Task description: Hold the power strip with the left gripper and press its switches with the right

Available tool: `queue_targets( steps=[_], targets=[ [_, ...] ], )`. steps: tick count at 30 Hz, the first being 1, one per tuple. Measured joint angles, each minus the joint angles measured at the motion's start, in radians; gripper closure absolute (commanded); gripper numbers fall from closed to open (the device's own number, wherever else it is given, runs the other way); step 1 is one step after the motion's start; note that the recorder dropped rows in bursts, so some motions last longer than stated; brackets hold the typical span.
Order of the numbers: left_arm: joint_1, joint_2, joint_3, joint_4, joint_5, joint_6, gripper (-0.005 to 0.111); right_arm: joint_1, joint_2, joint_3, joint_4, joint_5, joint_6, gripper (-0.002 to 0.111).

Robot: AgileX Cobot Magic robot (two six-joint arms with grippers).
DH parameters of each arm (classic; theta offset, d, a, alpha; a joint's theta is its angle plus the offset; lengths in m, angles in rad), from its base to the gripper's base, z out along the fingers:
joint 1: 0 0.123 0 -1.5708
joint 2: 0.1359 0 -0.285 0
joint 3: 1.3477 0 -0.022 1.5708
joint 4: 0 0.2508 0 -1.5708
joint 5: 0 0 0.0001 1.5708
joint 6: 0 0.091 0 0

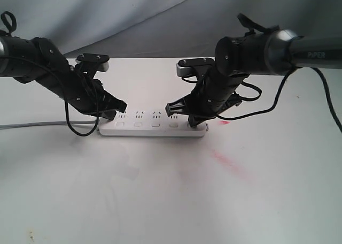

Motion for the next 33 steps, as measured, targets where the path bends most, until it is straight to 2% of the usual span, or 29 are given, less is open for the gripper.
queue_targets(
  steps=[13, 21, 33],
  targets=[
    [0.0, 0.0, 0.0, 0.0, 0.0, 0.0, 0.107, 0.004, -0.002, 0.009, -0.003, -0.006, 0.019, 0.108],
    [0.0, 0.0, 0.0, 0.0, 0.0, 0.0, 0.107, 0.055, -0.001, 0.03, -0.158, -0.035, 0.116, 0.108],
    [0.0, 0.0, 0.0, 0.0, 0.0, 0.0, 0.107, 0.063, -0.036, 0.042, -0.183, -0.058, 0.138, 0.108]
  ],
)
